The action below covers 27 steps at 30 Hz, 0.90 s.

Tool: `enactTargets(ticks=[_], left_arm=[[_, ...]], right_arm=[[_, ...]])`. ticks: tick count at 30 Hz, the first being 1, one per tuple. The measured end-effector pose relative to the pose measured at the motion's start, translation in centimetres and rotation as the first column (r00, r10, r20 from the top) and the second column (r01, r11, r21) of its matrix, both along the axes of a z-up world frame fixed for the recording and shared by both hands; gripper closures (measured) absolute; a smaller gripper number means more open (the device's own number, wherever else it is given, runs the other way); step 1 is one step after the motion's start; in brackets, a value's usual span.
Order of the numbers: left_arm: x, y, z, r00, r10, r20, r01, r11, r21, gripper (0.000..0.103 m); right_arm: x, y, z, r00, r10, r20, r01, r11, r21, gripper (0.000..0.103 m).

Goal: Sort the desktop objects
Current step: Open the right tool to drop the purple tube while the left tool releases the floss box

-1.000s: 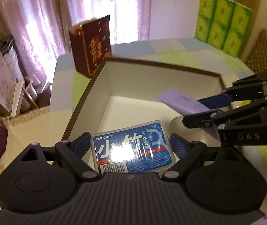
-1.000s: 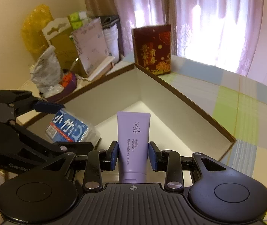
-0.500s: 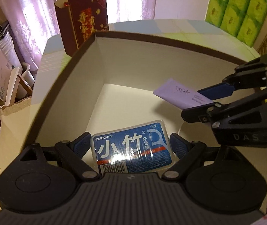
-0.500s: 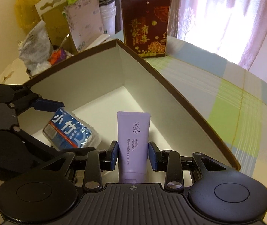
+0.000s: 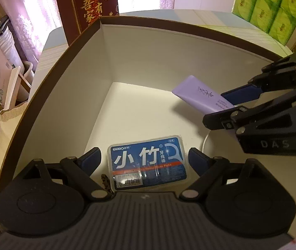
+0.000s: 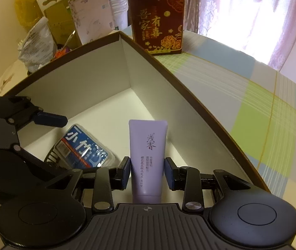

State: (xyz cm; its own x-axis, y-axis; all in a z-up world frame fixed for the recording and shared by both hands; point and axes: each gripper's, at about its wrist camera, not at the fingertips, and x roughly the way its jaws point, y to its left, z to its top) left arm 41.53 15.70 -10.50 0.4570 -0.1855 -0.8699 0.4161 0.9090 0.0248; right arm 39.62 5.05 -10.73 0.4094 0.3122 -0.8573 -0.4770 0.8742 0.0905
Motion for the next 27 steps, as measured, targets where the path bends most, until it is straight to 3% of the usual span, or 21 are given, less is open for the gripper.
enactTargets(ticks=[4, 6, 11, 27], left_arm=[[-0.1, -0.1, 0.2, 1.000, -0.002, 0.002, 0.002, 1.000, -0.005, 0.010], [-0.3, -0.2, 0.3, 1.000, -0.006, 0.004, 0.006, 1.000, -0.002, 0.009], [-0.7, -0.3, 0.4, 1.000, -0.013, 0.004, 0.013, 1.000, 0.010, 0.008], [-3.4, 0.2, 2.1, 1.000, -0.019, 0.009, 0.019, 1.000, 0.023, 0.004]], right_arm=[[0.1, -0.3, 0.5, 1.000, -0.006, 0.007, 0.006, 1.000, 0.012, 0.068], [-0.1, -0.6, 0.6, 1.000, -0.011, 0.008, 0.011, 1.000, 0.009, 0.054], [-0.6, -1.1, 1.0, 1.000, -0.006, 0.014, 0.006, 1.000, 0.018, 0.047], [-3.8, -0.7, 3.2, 0.998, 0.019, 0.062, -0.022, 0.999, 0.039, 0.005]])
